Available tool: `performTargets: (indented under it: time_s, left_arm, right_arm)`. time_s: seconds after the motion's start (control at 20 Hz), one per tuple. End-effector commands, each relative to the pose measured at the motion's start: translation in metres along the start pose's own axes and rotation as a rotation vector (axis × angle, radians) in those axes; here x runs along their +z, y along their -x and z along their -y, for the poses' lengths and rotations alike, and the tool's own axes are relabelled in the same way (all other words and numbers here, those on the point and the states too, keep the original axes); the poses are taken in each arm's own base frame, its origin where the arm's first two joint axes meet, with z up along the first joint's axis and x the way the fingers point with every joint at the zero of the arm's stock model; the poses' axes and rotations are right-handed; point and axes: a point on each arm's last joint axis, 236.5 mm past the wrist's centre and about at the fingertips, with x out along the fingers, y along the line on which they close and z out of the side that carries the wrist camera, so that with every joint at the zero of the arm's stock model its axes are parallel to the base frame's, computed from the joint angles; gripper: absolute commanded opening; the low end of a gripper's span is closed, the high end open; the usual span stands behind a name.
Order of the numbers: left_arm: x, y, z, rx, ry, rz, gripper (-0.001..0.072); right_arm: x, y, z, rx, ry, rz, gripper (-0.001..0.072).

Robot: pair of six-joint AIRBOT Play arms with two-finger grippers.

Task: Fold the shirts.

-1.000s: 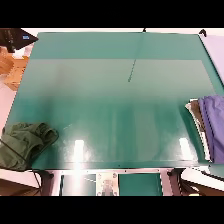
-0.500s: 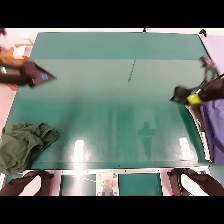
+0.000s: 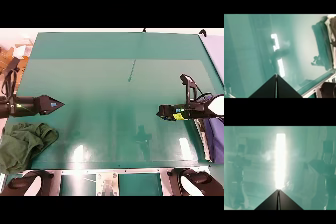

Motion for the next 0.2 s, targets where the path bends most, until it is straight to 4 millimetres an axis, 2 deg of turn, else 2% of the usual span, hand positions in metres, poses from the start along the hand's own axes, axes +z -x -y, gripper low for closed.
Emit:
performTargets:
  time_s: [0.0,0.15]
  left_arm:
    - [-0.0005,-0.0007,-0.0014,0.004,0.001,0.009,0.0024]
    - [-0.0007,-0.0007,-0.0014,0.004,0.001,0.008,0.0024]
  right_arm:
    - [-0.0020,-0.0009,-0.0014,0.005,0.001,-0.002,0.0019]
    - [-0.0020,-0.0008,-0.0014,0.005,0.001,-0.001,0.0019]
